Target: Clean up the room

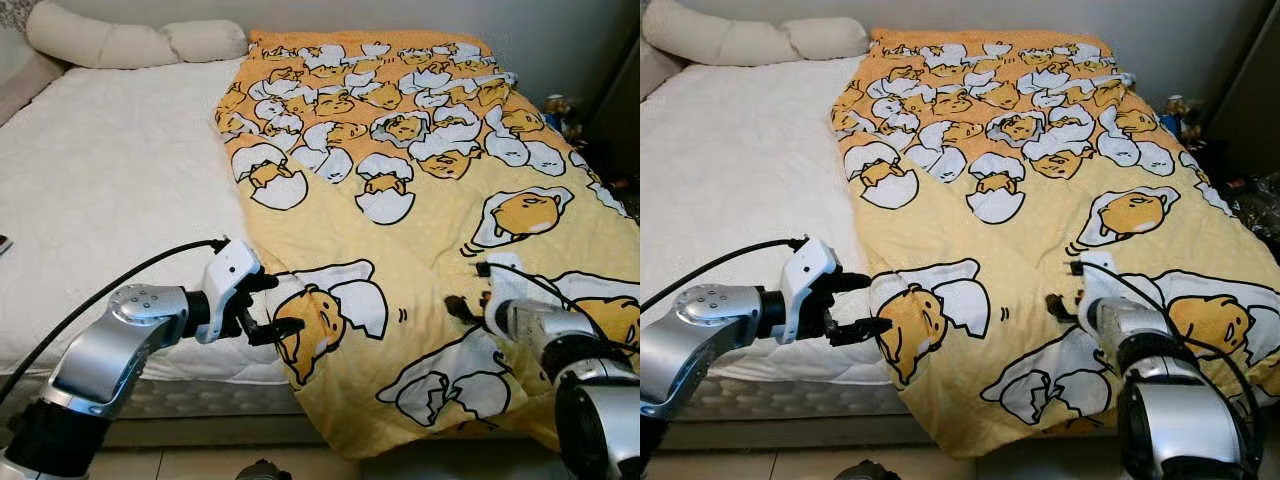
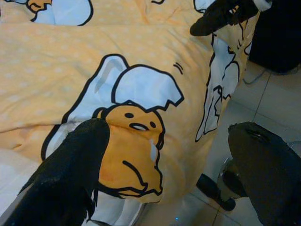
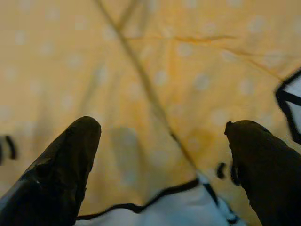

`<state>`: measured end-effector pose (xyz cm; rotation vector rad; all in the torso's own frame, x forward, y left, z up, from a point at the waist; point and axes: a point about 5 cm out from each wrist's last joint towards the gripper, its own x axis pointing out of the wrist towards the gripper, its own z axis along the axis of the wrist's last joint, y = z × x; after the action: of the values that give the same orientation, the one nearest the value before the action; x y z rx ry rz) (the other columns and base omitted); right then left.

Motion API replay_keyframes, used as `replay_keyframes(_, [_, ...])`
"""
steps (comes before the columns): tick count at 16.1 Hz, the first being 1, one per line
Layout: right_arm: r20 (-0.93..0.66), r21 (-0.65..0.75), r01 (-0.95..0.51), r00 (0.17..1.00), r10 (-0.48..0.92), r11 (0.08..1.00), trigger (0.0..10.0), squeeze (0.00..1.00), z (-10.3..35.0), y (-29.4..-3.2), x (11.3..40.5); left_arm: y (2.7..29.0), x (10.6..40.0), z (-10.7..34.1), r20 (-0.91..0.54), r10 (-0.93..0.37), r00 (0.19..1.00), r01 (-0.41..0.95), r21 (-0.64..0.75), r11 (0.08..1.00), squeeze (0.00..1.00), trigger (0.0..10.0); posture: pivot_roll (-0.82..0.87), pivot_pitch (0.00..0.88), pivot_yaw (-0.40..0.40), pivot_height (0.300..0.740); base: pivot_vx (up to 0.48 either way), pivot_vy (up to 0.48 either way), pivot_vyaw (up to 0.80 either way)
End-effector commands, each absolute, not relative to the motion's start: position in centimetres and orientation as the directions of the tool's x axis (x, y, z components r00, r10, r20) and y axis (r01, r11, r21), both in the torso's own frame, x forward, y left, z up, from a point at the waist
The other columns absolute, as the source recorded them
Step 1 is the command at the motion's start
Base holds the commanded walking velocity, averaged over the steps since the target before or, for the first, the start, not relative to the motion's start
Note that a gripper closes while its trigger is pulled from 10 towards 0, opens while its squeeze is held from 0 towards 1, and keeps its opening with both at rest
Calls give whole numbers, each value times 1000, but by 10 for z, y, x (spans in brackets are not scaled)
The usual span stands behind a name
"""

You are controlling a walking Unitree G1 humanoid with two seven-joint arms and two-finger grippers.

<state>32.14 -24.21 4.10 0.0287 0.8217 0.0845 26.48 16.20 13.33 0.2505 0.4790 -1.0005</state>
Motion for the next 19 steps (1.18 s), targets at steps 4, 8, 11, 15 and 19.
replay_keyframes(4, [-688,16,-107,720,88,994,10000,0,45,-244,325,167,263,142,-508,-722,471,852,51,520,0,10000,149,0,81,740,0,0,0])
replay_keyframes(8, [-685,28,-89,723,84,996,10000,0,43,-246,323,174,258,155,-482,-727,488,847,62,528,0,10000,210,35,101,740,0,0,0])
replay_keyframes(11, [-692,42,-129,712,122,991,824,0,39,-245,319,176,250,162,-470,-744,475,857,56,512,0,10000,228,99,107,740,0,0,0])
replay_keyframes(15, [-704,72,-131,696,143,989,0,0,37,-247,317,178,247,162,-475,-736,482,852,59,520,0,10000,227,101,99,740,0,0,0])
replay_keyframes(19, [-721,81,-126,677,146,989,0,0,33,-249,312,174,235,159,-510,-760,403,889,21,458,0,10000,228,99,102,740,0,0,0])
